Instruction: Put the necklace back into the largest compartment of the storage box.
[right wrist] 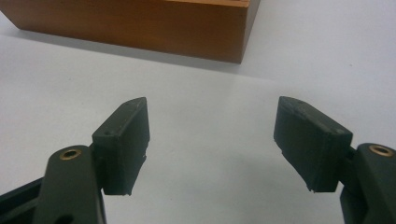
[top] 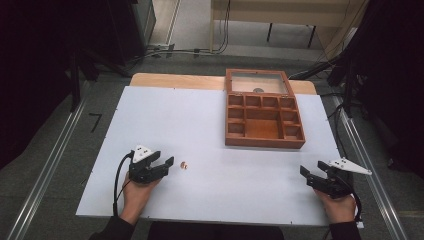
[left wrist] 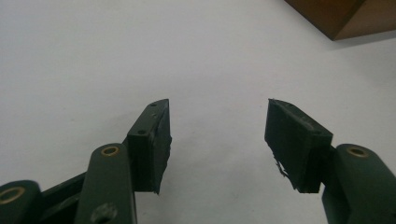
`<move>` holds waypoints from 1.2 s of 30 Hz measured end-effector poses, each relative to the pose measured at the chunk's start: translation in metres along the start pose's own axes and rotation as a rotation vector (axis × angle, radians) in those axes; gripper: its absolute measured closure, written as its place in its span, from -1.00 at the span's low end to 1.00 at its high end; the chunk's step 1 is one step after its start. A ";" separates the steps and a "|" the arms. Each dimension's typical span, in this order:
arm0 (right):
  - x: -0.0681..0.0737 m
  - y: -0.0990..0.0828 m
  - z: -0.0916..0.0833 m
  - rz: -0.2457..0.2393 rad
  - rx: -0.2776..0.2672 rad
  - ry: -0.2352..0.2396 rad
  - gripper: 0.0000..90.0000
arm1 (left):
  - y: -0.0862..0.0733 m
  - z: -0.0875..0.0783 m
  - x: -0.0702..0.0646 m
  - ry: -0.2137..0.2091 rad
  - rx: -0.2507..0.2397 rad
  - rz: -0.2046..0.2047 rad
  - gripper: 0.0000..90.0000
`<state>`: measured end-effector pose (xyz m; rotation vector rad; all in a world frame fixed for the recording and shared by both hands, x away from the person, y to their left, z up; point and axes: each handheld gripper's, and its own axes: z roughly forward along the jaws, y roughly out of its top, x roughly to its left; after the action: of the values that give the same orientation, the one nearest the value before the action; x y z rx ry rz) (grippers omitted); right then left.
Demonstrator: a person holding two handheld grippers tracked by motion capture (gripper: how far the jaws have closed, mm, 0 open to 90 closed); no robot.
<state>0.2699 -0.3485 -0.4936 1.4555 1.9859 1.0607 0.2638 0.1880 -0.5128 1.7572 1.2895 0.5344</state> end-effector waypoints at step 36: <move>0.001 0.000 0.001 -0.008 0.002 0.008 -0.41 | 0.008 0.025 -0.022 -0.087 0.087 0.059 0.48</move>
<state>0.2700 -0.3473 -0.4939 1.4453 1.9971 1.0640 0.2789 0.1573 -0.5167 1.8745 1.2192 0.4352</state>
